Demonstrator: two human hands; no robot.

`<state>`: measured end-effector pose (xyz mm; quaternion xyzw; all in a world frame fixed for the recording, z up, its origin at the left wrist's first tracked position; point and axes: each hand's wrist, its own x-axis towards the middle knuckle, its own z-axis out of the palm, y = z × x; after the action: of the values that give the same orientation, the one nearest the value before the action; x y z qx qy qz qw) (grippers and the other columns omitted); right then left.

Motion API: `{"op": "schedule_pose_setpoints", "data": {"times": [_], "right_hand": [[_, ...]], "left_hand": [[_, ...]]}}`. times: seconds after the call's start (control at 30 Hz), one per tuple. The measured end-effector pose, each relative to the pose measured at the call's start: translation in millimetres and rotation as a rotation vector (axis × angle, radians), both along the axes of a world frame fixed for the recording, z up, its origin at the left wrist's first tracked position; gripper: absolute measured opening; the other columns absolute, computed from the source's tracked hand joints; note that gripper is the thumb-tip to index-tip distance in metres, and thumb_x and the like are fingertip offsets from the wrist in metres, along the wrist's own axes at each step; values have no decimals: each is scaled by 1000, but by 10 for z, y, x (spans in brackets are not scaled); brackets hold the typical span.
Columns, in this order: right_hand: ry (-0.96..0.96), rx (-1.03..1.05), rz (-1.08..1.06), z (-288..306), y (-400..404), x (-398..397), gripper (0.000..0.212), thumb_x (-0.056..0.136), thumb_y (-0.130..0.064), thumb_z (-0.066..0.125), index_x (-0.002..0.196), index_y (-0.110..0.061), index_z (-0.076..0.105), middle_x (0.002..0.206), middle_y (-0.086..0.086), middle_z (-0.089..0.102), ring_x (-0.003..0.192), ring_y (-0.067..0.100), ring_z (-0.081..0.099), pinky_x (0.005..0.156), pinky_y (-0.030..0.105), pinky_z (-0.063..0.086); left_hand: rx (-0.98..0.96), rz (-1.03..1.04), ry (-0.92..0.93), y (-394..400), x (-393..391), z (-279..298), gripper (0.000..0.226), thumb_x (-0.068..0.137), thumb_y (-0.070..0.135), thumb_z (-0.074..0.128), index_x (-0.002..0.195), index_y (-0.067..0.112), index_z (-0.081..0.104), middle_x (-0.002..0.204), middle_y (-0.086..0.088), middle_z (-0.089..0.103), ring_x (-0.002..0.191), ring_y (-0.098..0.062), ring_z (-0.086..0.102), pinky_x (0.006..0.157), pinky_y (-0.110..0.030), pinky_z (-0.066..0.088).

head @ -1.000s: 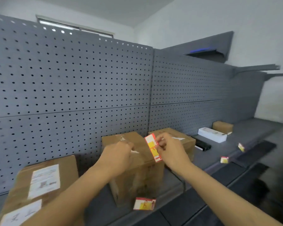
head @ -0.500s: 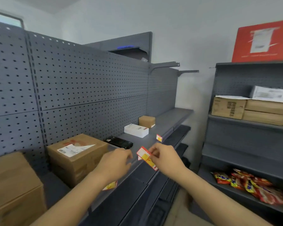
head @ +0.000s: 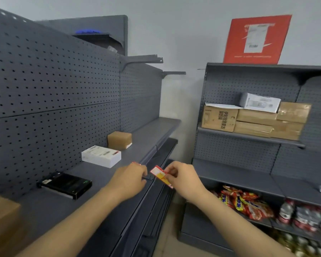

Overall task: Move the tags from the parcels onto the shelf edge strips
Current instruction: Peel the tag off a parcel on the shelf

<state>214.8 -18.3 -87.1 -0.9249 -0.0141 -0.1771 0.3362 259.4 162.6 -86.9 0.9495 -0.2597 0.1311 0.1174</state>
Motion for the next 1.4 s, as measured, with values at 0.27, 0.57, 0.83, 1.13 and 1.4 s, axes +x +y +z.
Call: {"op": "schedule_pose_setpoints", "data": {"times": [0.27,0.57,0.83,1.13,1.4], "right_hand": [[50,-65,22,-143,-811,1080,8,86,-10,64,93,-13,69,88,2,70,78,12,64,62,16,48],[68,-71,131,-180,-1551,2410,11,85,-8,64,93,-13,68,88,2,67,80,12,60,67,19,45],[112,-79,214,-210,-1722,3548,16,84,-3,59,92,-12,69,89,4,69,78,12,62,69,23,51],[169,-82,298,-288,-1736,4711,15,82,-6,59,87,-16,69,82,-1,67,76,12,64,71,30,56],[219,-137,505,-609,-1540,5788,13,80,-7,61,83,-16,69,88,5,73,82,19,68,73,32,58]], "left_hand": [[10,3,21,-876,1040,-180,16,90,30,58,104,23,62,106,0,62,91,-20,62,76,-32,48],[67,153,46,-1438,2159,-214,21,91,31,57,110,24,61,113,0,63,99,-22,61,77,-31,45],[127,266,75,-1518,3167,-298,19,91,32,56,103,19,61,110,-3,64,98,-24,61,74,-30,45],[325,365,177,-1637,4103,-387,22,95,22,47,111,11,57,117,-9,61,103,-26,62,72,-31,45],[374,582,214,-1670,4624,-641,21,94,14,45,107,8,61,114,-13,62,101,-29,61,70,-35,43]]}}
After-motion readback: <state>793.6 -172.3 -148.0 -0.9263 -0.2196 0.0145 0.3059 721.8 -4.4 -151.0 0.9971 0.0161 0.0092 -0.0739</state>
